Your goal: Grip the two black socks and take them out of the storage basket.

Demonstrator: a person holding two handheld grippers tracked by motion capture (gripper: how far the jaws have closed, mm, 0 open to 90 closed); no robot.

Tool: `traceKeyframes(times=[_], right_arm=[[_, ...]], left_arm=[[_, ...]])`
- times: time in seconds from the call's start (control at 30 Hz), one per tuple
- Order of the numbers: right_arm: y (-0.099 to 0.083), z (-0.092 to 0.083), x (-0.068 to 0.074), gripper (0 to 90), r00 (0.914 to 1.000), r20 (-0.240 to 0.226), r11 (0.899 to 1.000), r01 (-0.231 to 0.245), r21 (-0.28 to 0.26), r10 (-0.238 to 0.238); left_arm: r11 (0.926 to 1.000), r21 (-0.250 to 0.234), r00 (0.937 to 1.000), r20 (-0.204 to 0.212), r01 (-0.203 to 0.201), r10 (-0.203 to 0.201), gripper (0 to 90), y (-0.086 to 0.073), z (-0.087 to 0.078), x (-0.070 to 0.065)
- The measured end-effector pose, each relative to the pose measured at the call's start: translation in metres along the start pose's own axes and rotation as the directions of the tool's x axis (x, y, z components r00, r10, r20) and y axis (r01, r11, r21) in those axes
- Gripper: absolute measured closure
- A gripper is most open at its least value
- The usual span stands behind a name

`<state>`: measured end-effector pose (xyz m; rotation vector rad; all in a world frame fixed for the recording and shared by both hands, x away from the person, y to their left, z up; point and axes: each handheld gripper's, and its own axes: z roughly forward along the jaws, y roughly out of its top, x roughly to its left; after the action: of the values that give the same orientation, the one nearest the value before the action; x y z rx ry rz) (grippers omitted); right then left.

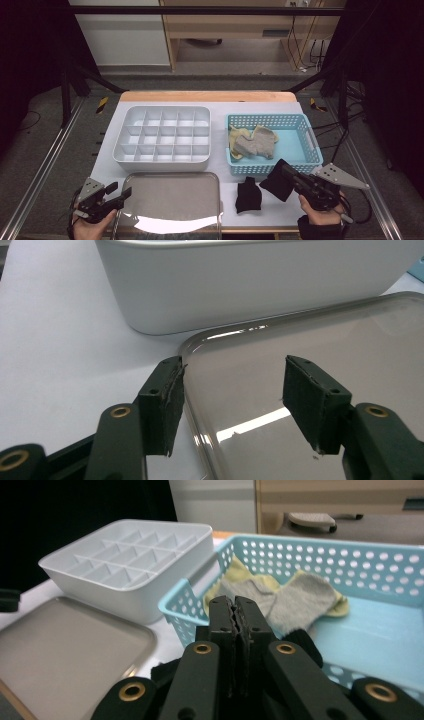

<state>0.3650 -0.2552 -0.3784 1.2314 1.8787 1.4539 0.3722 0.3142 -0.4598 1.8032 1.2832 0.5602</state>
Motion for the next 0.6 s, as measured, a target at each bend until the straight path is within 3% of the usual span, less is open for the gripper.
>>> traceKeyframes(times=[0.13,0.3,0.6], right_arm=[[-0.007,0.003,-0.003,87.1,0.9999,0.014,1.000,0.005,0.026,-0.005],[-0.019,0.009,-0.010,87.1,0.9965,0.078,0.995,0.023,0.094,-0.031],[-0.038,0.015,-0.025,87.1,0.9946,0.103,0.986,-0.010,0.166,-0.007]], left_arm=[[1.0000,0.000,1.0000,-0.001,0.000,0.000,40.8,0.000,0.000,0.000],[1.0000,-0.001,1.0000,0.001,0.001,-0.001,40.8,0.000,0.000,0.000],[1.0000,0.000,1.0000,0.000,-0.002,0.002,40.8,0.000,0.000,-0.001]])
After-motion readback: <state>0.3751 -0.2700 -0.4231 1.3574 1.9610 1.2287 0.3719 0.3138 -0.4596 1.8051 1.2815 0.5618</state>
